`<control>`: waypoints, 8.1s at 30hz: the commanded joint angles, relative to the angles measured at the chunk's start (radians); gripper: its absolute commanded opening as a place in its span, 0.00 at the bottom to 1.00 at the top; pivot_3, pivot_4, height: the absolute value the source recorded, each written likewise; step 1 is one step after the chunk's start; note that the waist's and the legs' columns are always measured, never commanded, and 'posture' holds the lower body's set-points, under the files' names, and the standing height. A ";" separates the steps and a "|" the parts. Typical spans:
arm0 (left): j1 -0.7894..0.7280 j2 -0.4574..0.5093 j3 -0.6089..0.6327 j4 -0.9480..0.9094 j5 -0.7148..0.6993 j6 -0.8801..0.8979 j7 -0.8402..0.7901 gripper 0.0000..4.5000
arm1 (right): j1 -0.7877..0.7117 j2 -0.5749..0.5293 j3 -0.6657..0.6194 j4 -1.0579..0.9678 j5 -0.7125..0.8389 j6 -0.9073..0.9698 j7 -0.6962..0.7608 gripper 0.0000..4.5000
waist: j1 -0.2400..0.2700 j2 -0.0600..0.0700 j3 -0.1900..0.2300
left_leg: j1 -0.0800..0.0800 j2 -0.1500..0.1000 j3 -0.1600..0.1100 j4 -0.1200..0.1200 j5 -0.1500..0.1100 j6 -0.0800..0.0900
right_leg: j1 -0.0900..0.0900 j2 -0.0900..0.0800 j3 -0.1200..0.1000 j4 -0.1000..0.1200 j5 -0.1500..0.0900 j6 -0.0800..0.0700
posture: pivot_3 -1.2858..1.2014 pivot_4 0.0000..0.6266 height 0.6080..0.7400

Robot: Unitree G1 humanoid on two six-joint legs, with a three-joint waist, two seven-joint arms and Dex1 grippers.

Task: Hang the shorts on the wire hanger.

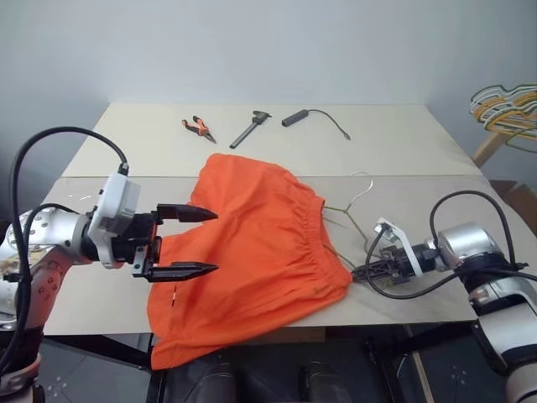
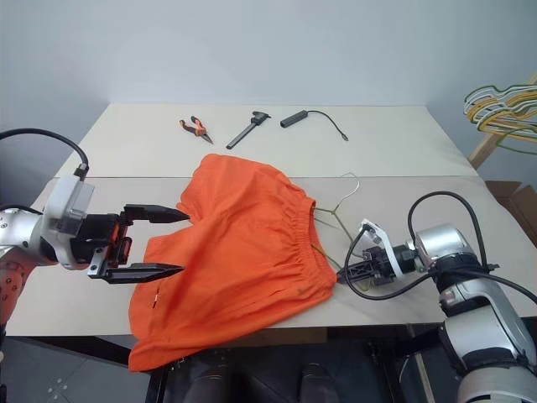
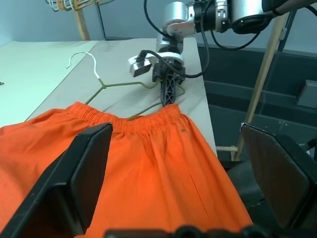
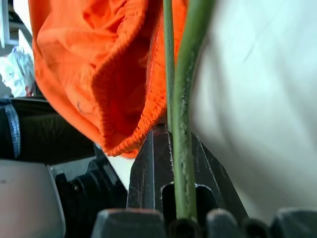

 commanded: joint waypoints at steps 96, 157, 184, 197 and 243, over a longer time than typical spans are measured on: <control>-0.815 0.049 -0.633 0.911 0.390 -0.503 -0.311 0.00 | -0.017 -0.206 -0.351 -0.858 -0.033 -0.121 -0.294 0.99 | -0.055 0.001 -0.003 | -0.021 0.000 -0.001 0.018 0.002 -0.004 | -0.016 -0.001 -0.001 0.014 0.001 0.004 | 0.50 0.06 1.00; -0.579 0.155 -0.505 0.765 0.298 -0.508 -0.311 0.00 | 0.258 -0.028 -0.478 -0.728 0.322 -0.084 -0.454 0.01 | -0.050 0.000 -0.004 | -0.014 0.000 0.001 0.019 -0.002 0.003 | -0.012 -0.001 0.003 0.015 0.001 0.003 | 0.50 0.11 1.00; -0.557 -0.004 -0.471 0.831 0.615 -0.658 -0.274 0.00 | 0.189 -0.051 -0.427 -0.974 0.455 0.060 -0.455 0.01 | -0.053 0.000 -0.004 | -0.014 0.000 0.001 0.019 -0.002 0.003 | -0.012 -0.001 0.002 0.015 0.001 0.003 | 0.49 0.09 1.00; -0.590 -0.071 -0.441 0.864 0.642 -0.617 -0.236 0.00 | 0.279 -0.145 -0.310 -1.147 0.331 -0.003 -0.512 0.80 | -0.058 0.000 -0.004 | -0.015 0.000 0.000 0.019 -0.002 0.003 | -0.013 -0.001 0.002 0.015 0.001 0.003 | 0.48 0.08 1.00; -0.632 -0.080 -0.436 0.890 0.694 -0.645 -0.306 0.00 | -0.174 0.350 -0.117 -0.773 0.080 -0.299 -0.525 0.01 | -0.084 0.001 -0.007 | -0.019 0.001 0.000 0.019 0.001 -0.002 | -0.016 -0.001 0.001 0.019 0.002 0.004 | 0.49 0.08 1.00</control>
